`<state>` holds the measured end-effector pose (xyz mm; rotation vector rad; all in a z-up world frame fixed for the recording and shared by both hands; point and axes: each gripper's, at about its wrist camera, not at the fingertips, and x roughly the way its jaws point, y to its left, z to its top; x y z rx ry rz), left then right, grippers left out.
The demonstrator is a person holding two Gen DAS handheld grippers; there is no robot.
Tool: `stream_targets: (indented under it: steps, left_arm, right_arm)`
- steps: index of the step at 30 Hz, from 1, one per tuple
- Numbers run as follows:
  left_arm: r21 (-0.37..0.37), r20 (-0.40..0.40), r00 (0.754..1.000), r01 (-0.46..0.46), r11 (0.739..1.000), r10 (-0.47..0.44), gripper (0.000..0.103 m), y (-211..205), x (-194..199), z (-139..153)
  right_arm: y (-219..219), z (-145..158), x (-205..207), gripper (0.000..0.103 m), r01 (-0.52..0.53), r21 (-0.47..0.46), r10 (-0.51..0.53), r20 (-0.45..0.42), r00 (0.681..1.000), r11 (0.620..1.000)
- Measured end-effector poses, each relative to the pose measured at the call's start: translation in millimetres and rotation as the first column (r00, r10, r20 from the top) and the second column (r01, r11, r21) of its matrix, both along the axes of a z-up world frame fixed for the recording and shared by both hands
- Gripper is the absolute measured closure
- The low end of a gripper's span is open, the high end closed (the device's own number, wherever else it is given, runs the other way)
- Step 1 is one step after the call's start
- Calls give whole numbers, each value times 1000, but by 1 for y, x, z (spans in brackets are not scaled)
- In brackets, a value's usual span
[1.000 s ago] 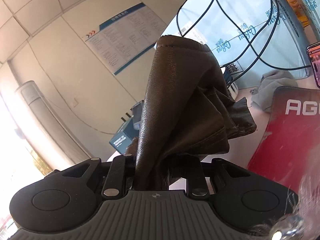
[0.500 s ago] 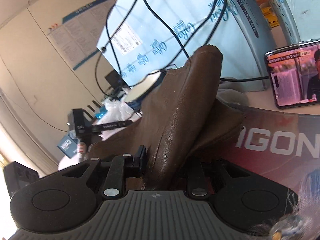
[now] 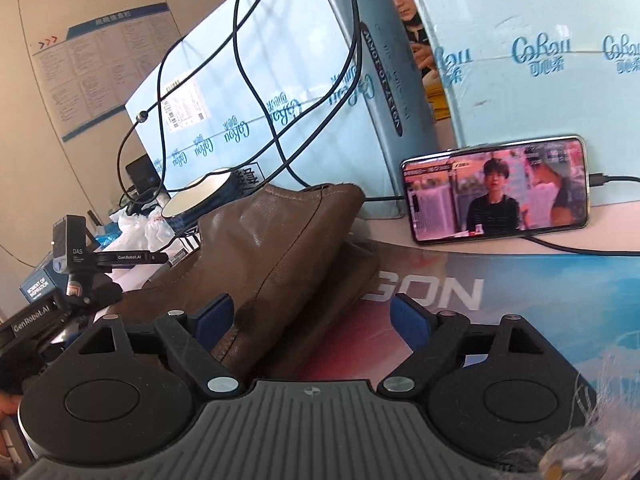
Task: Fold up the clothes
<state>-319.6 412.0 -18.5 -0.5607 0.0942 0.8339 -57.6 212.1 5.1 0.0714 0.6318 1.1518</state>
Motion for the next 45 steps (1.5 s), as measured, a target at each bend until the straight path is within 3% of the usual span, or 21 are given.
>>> stream_targets:
  steps: [2, 5, 10, 15, 18, 19, 23, 27, 30, 34, 36, 39, 45]
  left_arm:
    - [75, 50, 996, -80, 994, 76, 0, -22, -7, 13]
    - [105, 116, 984, -151, 983, 139, 0, -52, -8, 27]
    - [183, 56, 983, -181, 966, 174, 0, -104, 13, 35]
    - [263, -16, 981, -185, 947, 196, 0, -139, 40, 28]
    - [338, -45, 960, -245, 909, 275, 0, -147, 47, 25]
    - [332, -33, 953, -274, 903, 301, 0, -147, 48, 25]
    - [303, -37, 954, -272, 913, 297, 0, -144, 51, 23]
    - [349, -40, 941, -302, 887, 336, 0, -147, 49, 22]
    - [337, -39, 938, -311, 889, 343, 0, -144, 46, 21]
    - [430, -75, 895, -368, 824, 439, 0, -147, 50, 20]
    - [464, -94, 889, -358, 810, 448, 0, -148, 54, 19]
    - [488, -137, 889, -323, 811, 437, 0, -148, 59, 19]
    - [443, -142, 915, -283, 851, 379, 0, -143, 51, 19]
  right_arm:
    - [-15, 4, -4, 13, 7, 33, -8, 29, 1000, 999]
    - [-35, 9, -11, 5, 5, 85, -11, 64, 998, 996]
    - [-61, 13, -26, 0, 6, 169, -32, 153, 988, 986]
    - [-72, 14, -37, 0, 30, 234, -100, 296, 950, 972]
    - [-67, 13, -37, 0, 15, 248, -102, 339, 935, 969]
    - [-63, 12, -37, 0, -6, 239, -83, 359, 930, 971]
    - [-48, 10, -32, 0, -74, 224, -23, 403, 915, 972]
    - [-40, 10, -33, 0, -119, 226, 12, 428, 904, 967]
    - [-41, 10, -37, 0, -145, 245, 17, 460, 888, 958]
    - [-47, 10, -31, 0, -131, 295, -12, 437, 899, 947]
    - [-50, 10, -31, 0, -118, 320, -37, 440, 897, 940]
    - [-48, 10, -33, 0, -110, 312, -44, 449, 893, 944]
    - [-49, 10, -33, 0, -113, 318, -53, 471, 881, 942]
